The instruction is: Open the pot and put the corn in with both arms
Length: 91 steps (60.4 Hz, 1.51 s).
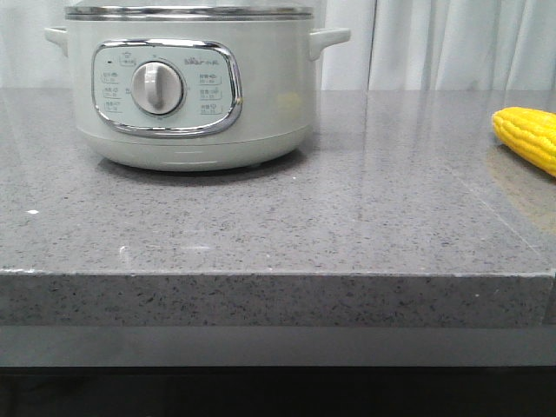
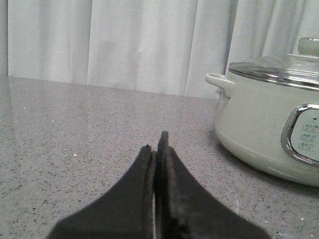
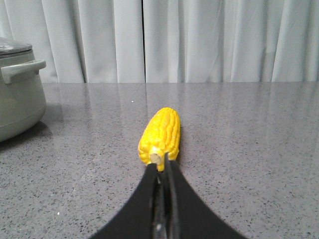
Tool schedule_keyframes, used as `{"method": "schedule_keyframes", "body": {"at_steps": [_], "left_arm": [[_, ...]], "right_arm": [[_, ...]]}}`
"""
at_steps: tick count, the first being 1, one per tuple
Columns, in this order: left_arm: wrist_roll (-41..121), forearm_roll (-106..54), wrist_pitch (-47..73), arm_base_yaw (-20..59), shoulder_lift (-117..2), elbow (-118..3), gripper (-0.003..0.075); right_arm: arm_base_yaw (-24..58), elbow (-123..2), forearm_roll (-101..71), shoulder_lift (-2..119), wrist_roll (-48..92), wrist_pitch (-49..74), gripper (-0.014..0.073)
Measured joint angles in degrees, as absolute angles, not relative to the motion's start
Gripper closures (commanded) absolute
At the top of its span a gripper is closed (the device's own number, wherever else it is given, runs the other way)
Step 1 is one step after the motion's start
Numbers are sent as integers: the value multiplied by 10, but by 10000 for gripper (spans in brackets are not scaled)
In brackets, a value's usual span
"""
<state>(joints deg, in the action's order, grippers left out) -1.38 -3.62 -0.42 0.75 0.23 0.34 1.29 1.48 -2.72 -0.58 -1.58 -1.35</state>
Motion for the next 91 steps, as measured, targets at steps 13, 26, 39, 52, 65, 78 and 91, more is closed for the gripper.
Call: {"method": "schedule_keyframes", "body": {"at_steps": [13, 26, 39, 52, 65, 78, 91], "left_arm": [[-14, -36, -4, 8, 2, 3, 741], [-14, -36, -13, 8, 2, 3, 741], [-14, -36, 13, 8, 2, -41, 741], [-14, -35, 123, 8, 2, -170, 741], [-10, -34, 238, 8, -64, -308, 741], [6, -33, 329, 8, -172, -404, 741], [6, -33, 357, 8, -253, -434, 741]], "right_arm": [[13, 15, -27, -6, -16, -14, 662], [13, 15, -27, -6, -16, -16, 662], [13, -20, -28, -6, -16, 67, 662], [13, -147, -29, -1, -16, 193, 662], [13, -276, -29, 83, -16, 283, 662], [13, -375, -29, 169, -16, 331, 662], [13, -409, -29, 241, -16, 365, 662]]}}
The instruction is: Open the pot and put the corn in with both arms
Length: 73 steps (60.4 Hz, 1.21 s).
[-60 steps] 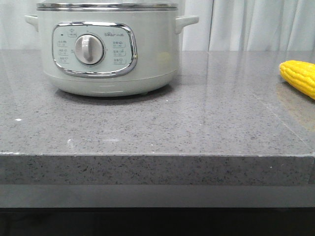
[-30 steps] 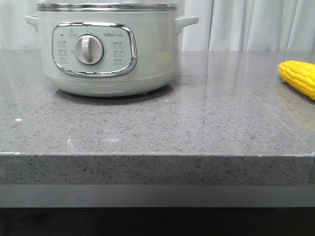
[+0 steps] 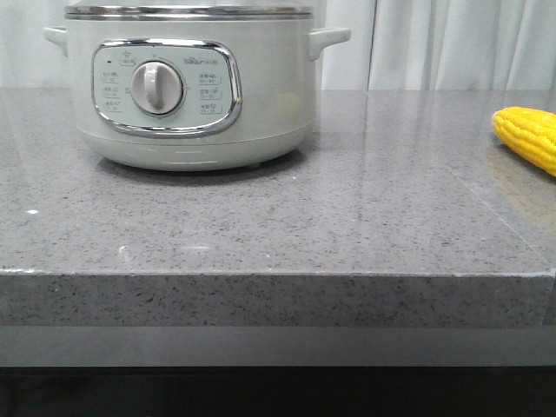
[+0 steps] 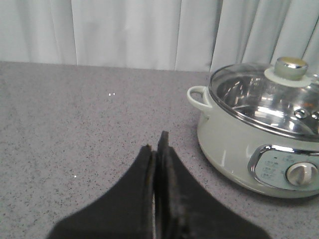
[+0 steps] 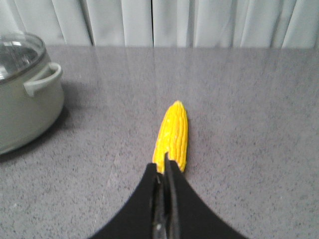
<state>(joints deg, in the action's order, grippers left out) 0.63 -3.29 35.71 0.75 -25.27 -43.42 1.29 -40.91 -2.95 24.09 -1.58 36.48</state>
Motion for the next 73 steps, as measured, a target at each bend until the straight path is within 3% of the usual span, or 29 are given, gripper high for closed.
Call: {"method": "schedule_keyframes", "body": {"at_steps": [27, 31, 37, 43, 47, 53, 56, 73], "left_arm": [[6, -33, 362, 8, -316, -435, 739], [6, -33, 362, 8, -321, -435, 703], [6, -33, 362, 8, -326, -435, 514], [7, -33, 362, 8, -333, -435, 286], [7, -33, 357, 8, -335, -435, 192], [7, -34, 348, 13, -338, -435, 174], [7, -36, 342, 23, -339, -435, 176], [7, -44, 265, 117, -382, -435, 176]], "right_arm": [[13, -409, -29, 314, -16, 370, 658], [13, -409, -29, 319, -16, 370, 648], [13, -409, -29, 322, -16, 372, 550], [13, -409, -29, 323, -16, 372, 362], [13, -409, -29, 323, -16, 372, 204], [13, -409, -29, 323, -16, 372, 42], [13, -409, -29, 323, -16, 372, 4], [13, -409, -29, 323, -16, 372, -1]]}}
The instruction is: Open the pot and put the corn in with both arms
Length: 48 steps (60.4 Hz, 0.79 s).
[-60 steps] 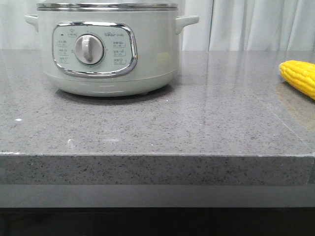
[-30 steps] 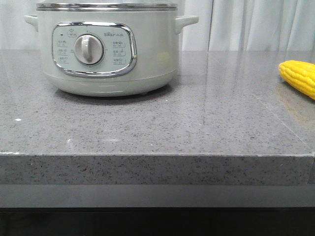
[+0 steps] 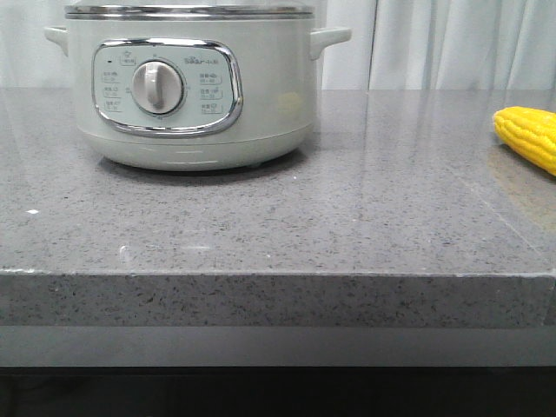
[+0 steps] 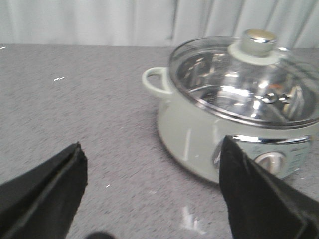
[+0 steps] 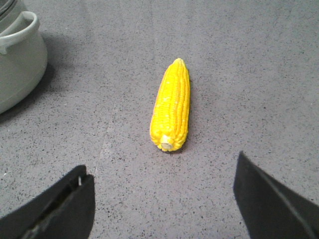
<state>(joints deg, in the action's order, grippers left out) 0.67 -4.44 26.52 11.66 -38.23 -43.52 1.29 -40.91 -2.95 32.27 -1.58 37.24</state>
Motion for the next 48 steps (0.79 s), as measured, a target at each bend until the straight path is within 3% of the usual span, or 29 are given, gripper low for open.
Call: {"method": "schedule_keyframes", "body": {"at_steps": [24, 48], "left_arm": [[7, -56, 122, 236, -518, -463, 176], [7, -57, 99, 259, -709, -625, 176]], "right_arm": [[13, -409, -29, 323, -16, 373, -1], [13, -409, -29, 323, -16, 376, -1]]}}
